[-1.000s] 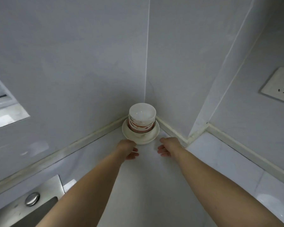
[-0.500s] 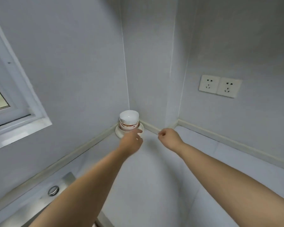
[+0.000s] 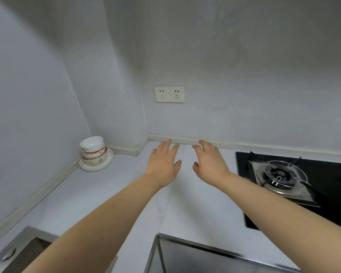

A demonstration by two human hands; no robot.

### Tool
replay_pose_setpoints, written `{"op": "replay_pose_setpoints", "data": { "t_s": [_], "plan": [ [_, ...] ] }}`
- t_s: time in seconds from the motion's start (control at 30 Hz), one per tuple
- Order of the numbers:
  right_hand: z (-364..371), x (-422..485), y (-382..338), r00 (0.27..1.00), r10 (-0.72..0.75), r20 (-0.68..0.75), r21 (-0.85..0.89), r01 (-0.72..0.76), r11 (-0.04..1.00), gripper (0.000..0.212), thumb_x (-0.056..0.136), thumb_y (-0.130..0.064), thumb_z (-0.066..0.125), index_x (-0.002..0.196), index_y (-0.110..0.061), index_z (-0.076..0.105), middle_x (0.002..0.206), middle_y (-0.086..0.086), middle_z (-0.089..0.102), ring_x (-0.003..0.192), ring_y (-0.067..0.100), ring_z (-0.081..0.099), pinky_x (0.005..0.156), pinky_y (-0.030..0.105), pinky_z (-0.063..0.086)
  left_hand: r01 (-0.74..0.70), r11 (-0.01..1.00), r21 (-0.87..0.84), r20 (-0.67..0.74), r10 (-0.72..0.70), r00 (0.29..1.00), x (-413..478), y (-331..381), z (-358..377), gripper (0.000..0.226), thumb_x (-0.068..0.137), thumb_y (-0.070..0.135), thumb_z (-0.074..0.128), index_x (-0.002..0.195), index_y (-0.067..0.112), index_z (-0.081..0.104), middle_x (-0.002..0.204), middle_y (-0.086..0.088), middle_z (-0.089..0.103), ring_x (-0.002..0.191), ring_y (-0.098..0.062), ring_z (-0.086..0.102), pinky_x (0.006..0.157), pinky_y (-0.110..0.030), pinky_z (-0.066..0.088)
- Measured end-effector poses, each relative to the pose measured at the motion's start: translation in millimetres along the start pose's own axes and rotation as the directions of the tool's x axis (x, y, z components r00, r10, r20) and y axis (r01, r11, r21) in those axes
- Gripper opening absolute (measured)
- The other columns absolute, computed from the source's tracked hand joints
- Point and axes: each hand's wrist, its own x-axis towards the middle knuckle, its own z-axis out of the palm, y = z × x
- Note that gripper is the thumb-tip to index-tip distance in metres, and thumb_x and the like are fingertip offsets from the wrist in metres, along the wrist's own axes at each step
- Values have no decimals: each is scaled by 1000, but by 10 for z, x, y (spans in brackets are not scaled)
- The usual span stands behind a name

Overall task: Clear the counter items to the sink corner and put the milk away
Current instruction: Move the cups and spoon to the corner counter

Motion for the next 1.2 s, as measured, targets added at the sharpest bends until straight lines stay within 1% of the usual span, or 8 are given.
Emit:
{"op": "replay_pose_setpoints", "data": {
  "t_s": [0.2, 0.37, 0.57, 0.67, 0.77, 0.9, 1.1, 1.2],
  "plan": [
    [-465, -827, 951, 979, 174, -103, -143, -187, 972, 59, 89, -25, 48, 143, -10, 29, 154, 13, 16, 143, 26, 13, 116, 45, 13, -251, 964, 90, -57, 256, 965, 11, 1317, 123, 61, 99, 40, 28, 151, 21, 1, 158, -5, -11, 145, -24, -12, 117, -45, -1],
    [-911, -1567, 1861, 934, 312, -173, -212, -345, 914, 58, 92, -30, 47, 144, -11, 28, 155, 12, 15, 144, 26, 12, 115, 46, 11, -414, 904, 105, -91, 423, 901, 69, 2538, 265, 62, 98, 42, 29, 151, 22, 3, 158, -6, -9, 145, -25, -12, 116, -49, -1],
    [-1353, -2510, 2950, 858, 461, -227, -232, -507, 830, 60, 88, -26, 51, 143, -11, 30, 152, 12, 23, 143, 26, 17, 116, 49, 15, -536, 842, 67, -102, 540, 836, -30, 4059, 558, 62, 98, 40, 31, 151, 19, 6, 159, -9, -5, 146, -26, -8, 116, -49, 2],
    [-1594, -3115, 3605, 806, 538, -247, -238, -589, 772, 62, 87, -26, 53, 142, -11, 32, 151, 12, 27, 142, 27, 20, 115, 49, 18, -604, 797, 1, -101, 601, 793, -128, 4980, 773, 63, 97, 38, 34, 151, 18, 8, 159, -8, 0, 146, -26, -4, 116, -49, 3],
    [-1735, -3699, 4166, 768, 593, -242, -241, -639, 730, 62, 83, -23, 54, 141, -8, 35, 149, 14, 30, 140, 29, 25, 113, 49, 22, -624, 779, -56, -81, 620, 781, -239, 5732, 954, 62, 97, 39, 33, 151, 20, 8, 159, -6, -1, 146, -23, -5, 116, -47, 3],
    [-1896, -4421, 4796, 693, 681, -236, -247, -720, 648, 63, 86, -25, 51, 143, -11, 28, 151, 12, 24, 141, 26, 19, 115, 44, 19, -689, 718, -97, -51, 688, 724, -407, 6613, 1203, 61, 97, 38, 34, 150, 20, 11, 159, -5, 0, 146, -23, -6, 117, -47, 3],
    [-2019, -5060, 5380, 578, 787, -216, -205, -815, 542, 64, 88, -29, 50, 144, -12, 25, 153, 11, 18, 142, 26, 16, 115, 43, 18, -755, 644, -123, 0, 761, 649, -522, 7445, 1425, 61, 98, 38, 32, 151, 20, 7, 159, -4, -2, 146, -22, -8, 118, -47, 3],
    [-2048, -5283, 5710, 524, 818, -237, -181, -851, 493, 63, 86, -26, 50, 143, -12, 26, 151, 11, 23, 140, 26, 20, 113, 42, 20, -789, 596, -148, -4, 798, 603, -472, 7839, 1534, 61, 98, 37, 33, 151, 19, 7, 159, -4, -4, 146, -22, -9, 118, -46, 3]
  ]
}}
